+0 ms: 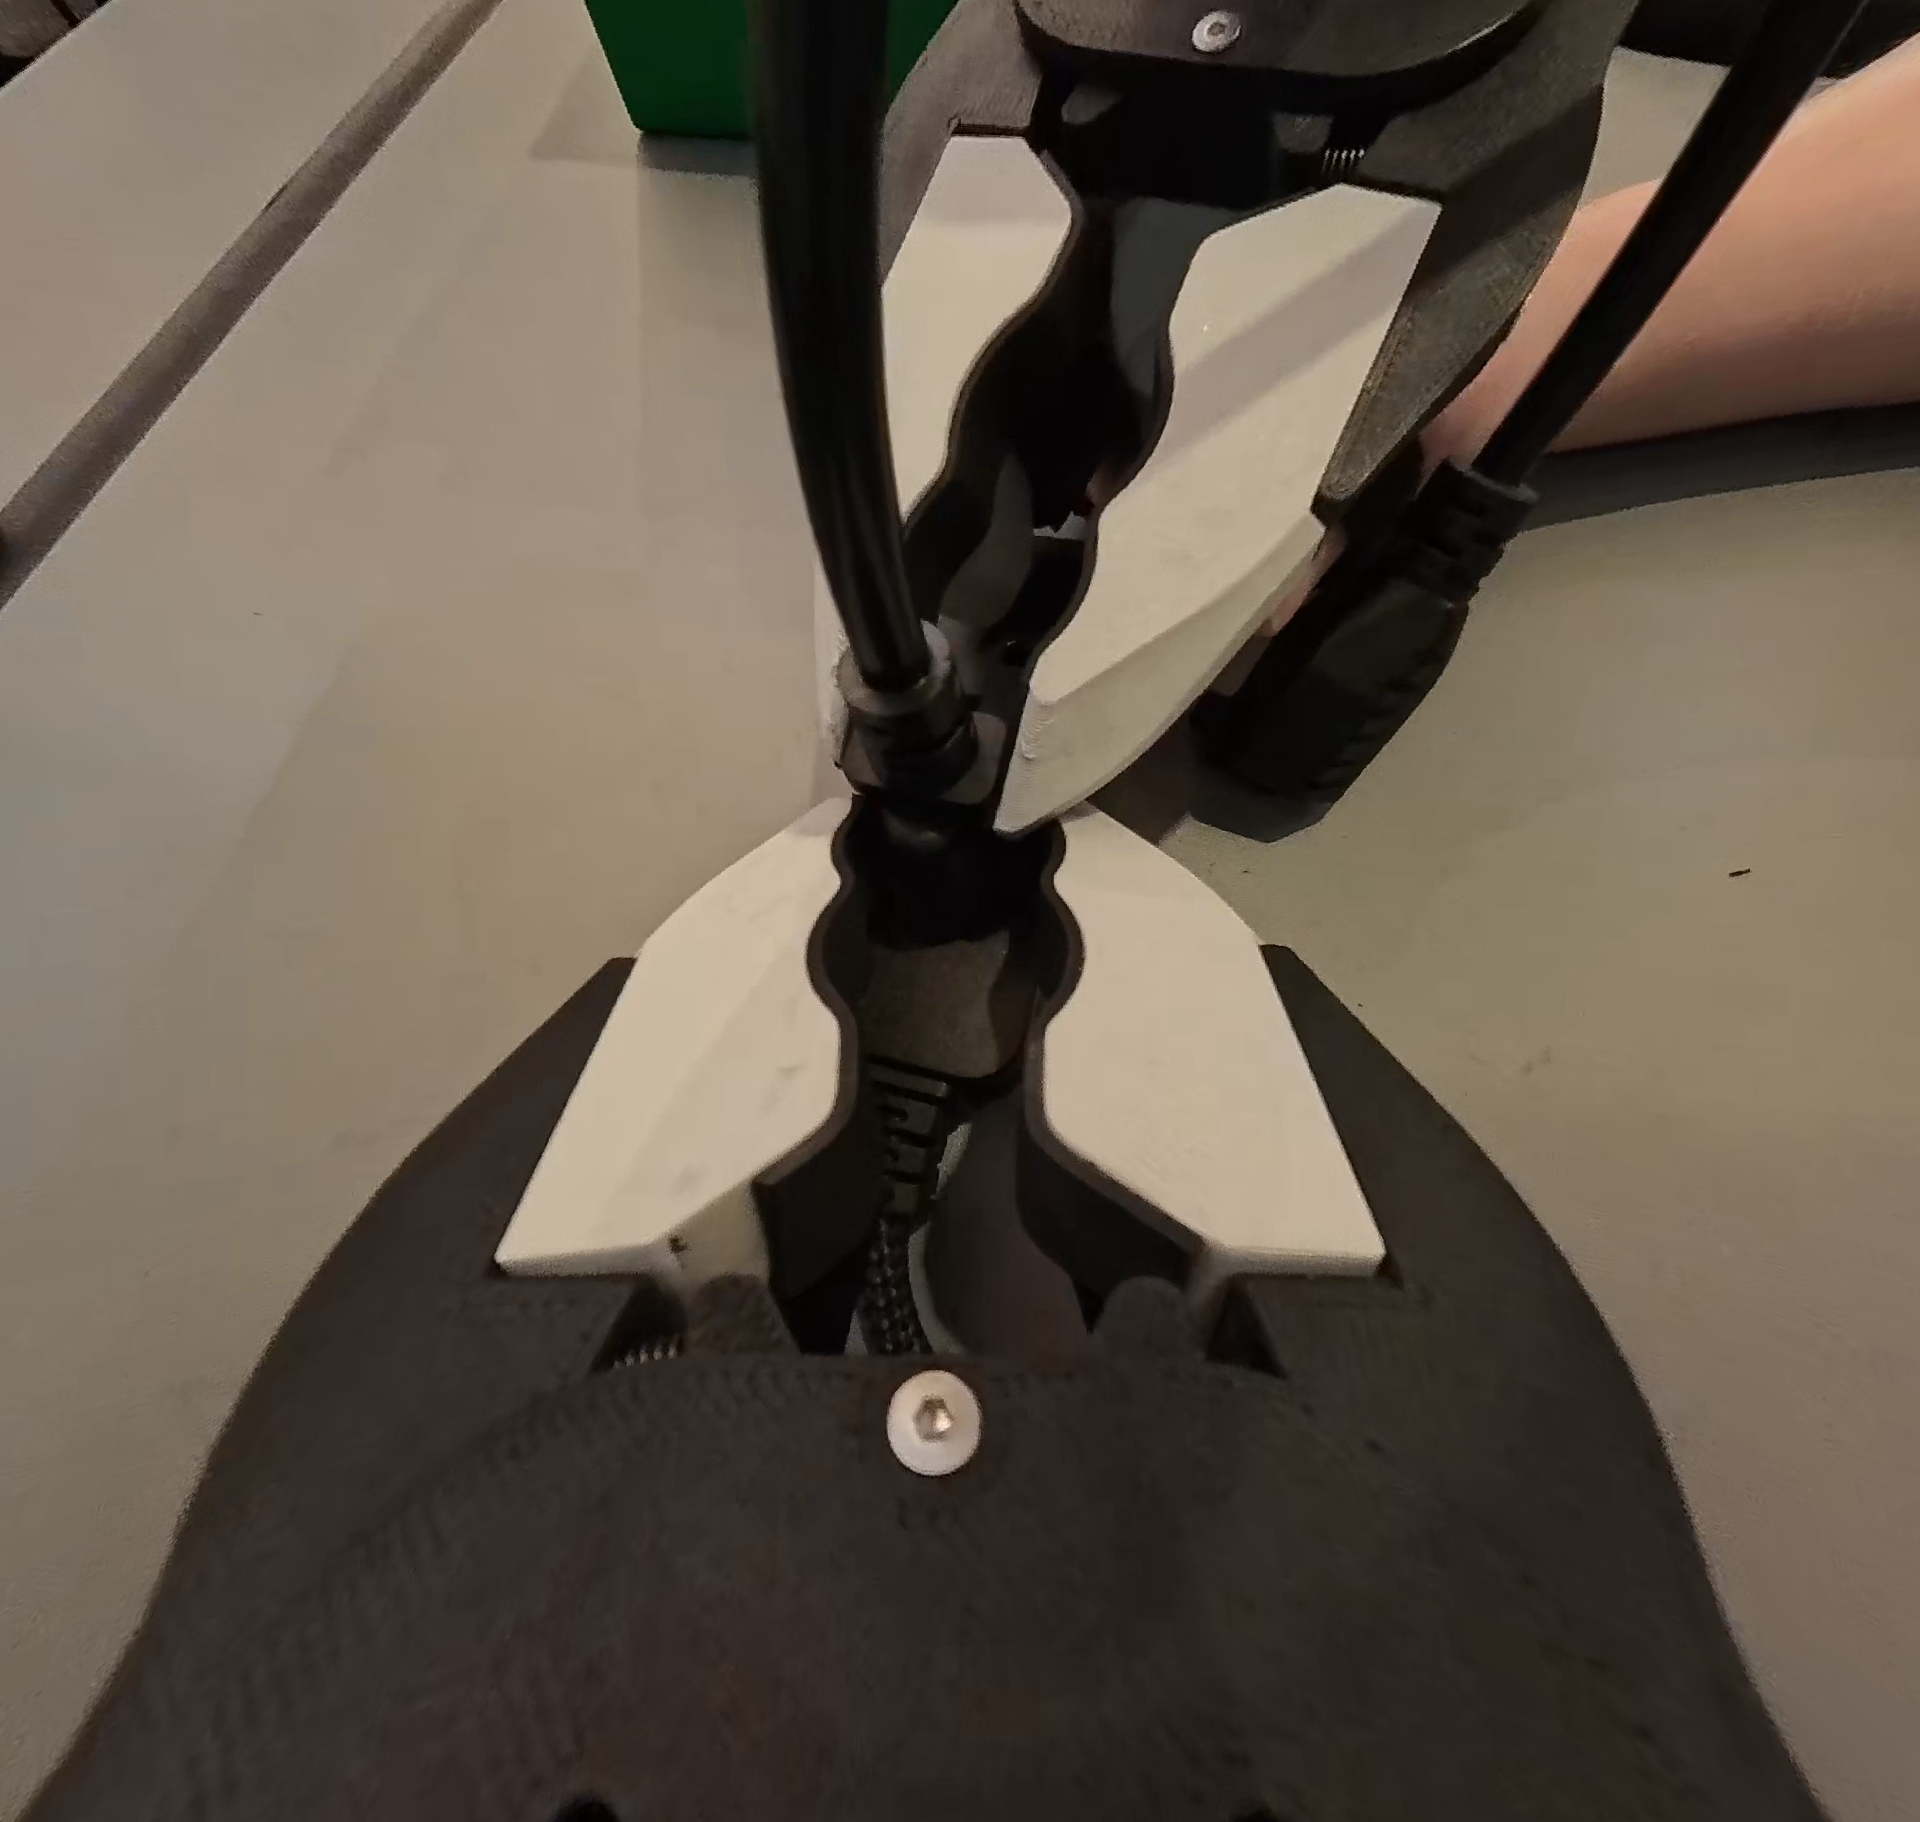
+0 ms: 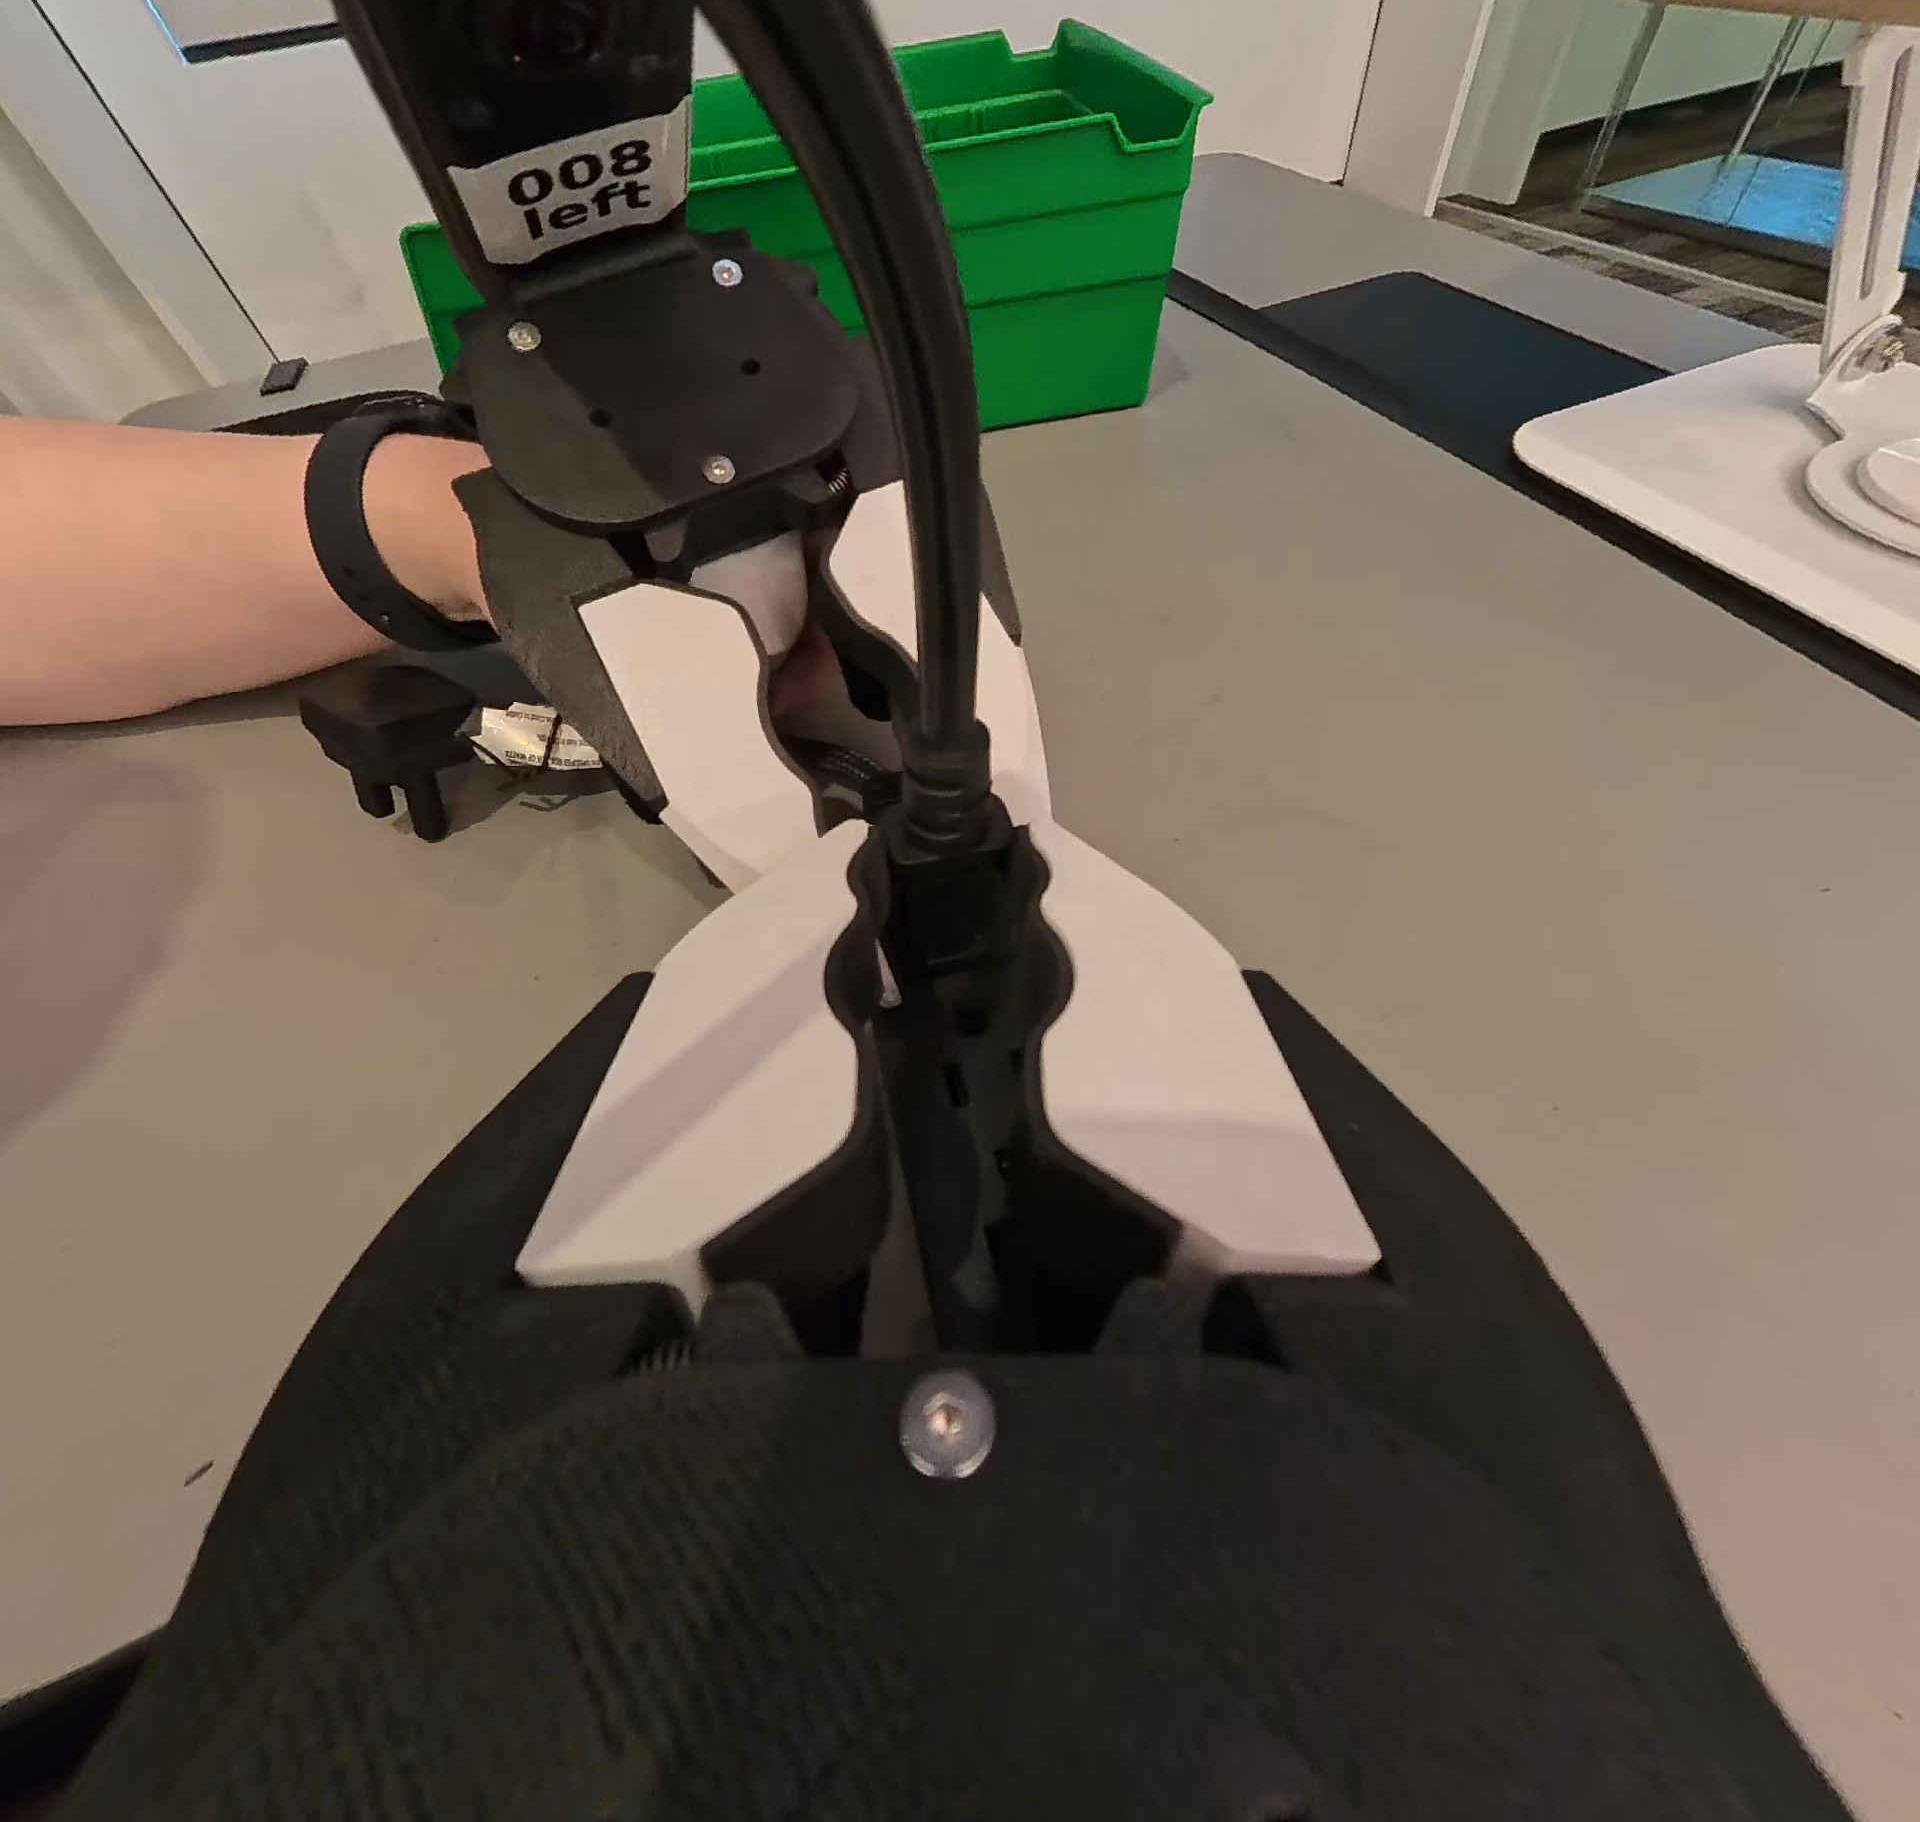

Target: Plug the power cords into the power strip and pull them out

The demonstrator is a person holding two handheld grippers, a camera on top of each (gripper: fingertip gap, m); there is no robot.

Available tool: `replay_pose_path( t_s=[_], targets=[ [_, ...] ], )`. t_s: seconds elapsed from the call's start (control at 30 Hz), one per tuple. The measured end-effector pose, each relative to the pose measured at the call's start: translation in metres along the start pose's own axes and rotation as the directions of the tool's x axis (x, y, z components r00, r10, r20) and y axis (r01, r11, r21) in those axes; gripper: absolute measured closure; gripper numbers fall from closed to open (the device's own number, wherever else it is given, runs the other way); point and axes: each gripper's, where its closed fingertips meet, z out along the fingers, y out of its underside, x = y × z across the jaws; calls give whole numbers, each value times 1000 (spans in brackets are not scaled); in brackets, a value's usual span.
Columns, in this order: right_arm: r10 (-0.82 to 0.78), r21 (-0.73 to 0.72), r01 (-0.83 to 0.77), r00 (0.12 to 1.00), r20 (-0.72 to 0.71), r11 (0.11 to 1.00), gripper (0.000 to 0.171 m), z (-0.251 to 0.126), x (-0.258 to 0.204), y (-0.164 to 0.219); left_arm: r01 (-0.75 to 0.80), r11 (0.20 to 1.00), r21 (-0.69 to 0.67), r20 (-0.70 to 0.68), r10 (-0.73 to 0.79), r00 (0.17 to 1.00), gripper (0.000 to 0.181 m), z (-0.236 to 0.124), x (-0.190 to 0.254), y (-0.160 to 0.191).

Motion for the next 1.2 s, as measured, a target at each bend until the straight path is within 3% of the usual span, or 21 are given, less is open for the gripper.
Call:
replay_pose_path(
  t_s=[0.53, 0.83, 1.2],
  targets=[
    [-27, 2, 27, 1000, -1, 1000, 153, 1, -5, 0, 4, 1000, -10, -22, -5, 1000, 153, 0, 4, 2],
    [-186, -20, 186, 983, -2, 982, 149, 6, -16, 3, 13, 999, -43, -69, -16, 997, 147, -12, 11, 11],
    [-166, -26, 167, 986, 19, 986, 148, 8, -16, 3, 26, 999, -39, -68, -29, 997, 145, -11, 11, 14]
  ],
)
